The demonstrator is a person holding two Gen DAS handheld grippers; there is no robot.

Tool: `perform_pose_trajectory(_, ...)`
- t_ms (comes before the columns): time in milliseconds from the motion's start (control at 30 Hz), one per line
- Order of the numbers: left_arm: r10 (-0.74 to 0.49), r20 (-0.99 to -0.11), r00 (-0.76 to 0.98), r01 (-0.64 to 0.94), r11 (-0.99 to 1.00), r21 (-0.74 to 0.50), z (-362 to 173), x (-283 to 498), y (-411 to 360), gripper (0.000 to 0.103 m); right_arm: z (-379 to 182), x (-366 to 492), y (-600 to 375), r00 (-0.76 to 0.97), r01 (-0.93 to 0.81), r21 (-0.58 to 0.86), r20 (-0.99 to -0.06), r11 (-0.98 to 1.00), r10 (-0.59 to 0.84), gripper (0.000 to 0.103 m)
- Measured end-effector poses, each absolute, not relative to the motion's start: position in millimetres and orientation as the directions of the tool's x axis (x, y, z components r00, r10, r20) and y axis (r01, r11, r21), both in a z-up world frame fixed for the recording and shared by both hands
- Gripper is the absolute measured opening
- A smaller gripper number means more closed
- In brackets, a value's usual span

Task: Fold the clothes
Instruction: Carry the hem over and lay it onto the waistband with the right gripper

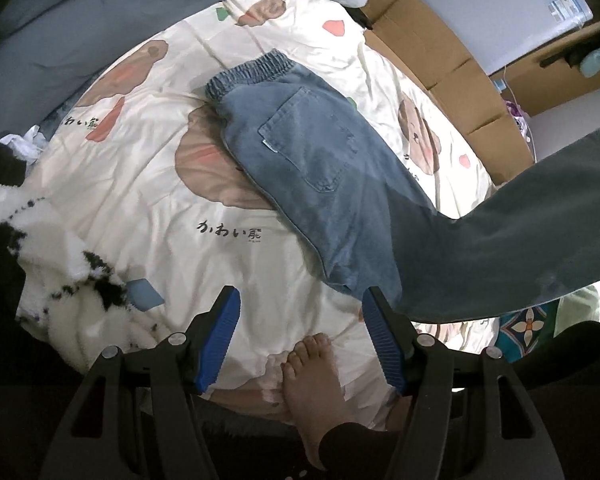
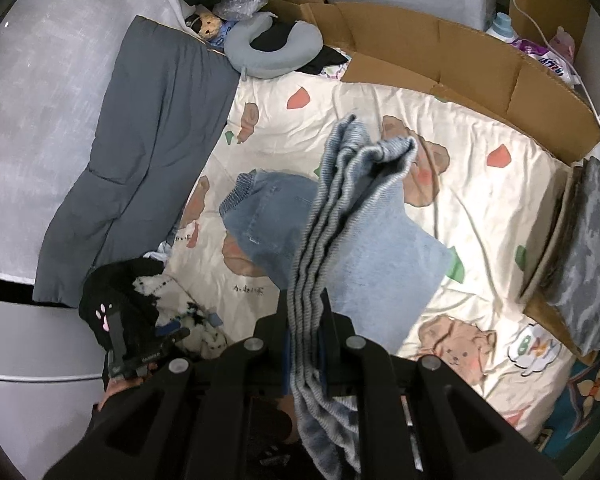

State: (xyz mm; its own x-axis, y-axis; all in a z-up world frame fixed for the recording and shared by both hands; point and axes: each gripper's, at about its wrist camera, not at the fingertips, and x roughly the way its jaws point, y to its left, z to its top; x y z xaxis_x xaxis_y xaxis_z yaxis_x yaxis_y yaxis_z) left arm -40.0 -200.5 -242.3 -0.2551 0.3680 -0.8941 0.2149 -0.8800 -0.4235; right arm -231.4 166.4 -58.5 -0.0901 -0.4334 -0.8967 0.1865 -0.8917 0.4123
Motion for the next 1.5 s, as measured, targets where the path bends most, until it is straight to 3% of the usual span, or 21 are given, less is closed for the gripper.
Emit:
perform_pose_trajectory(767, 0.378, -0.866, -0.326, 0.292, -0.832, -0.473, -261, -70, -230, 0.064, -137, -276, 65, -0.007, 0.128, 0.521, -0.851, -0.844, -0.526, 0.009)
perform_pose_trajectory(1500, 0.328, -0.818, -0.473, 0.409, -0.74, -0.534, -342, -147, -264, 0.064, -327, -361, -67, 0.227, 0.09, 0.588, -0.798, -0.804, -0.558, 0.01)
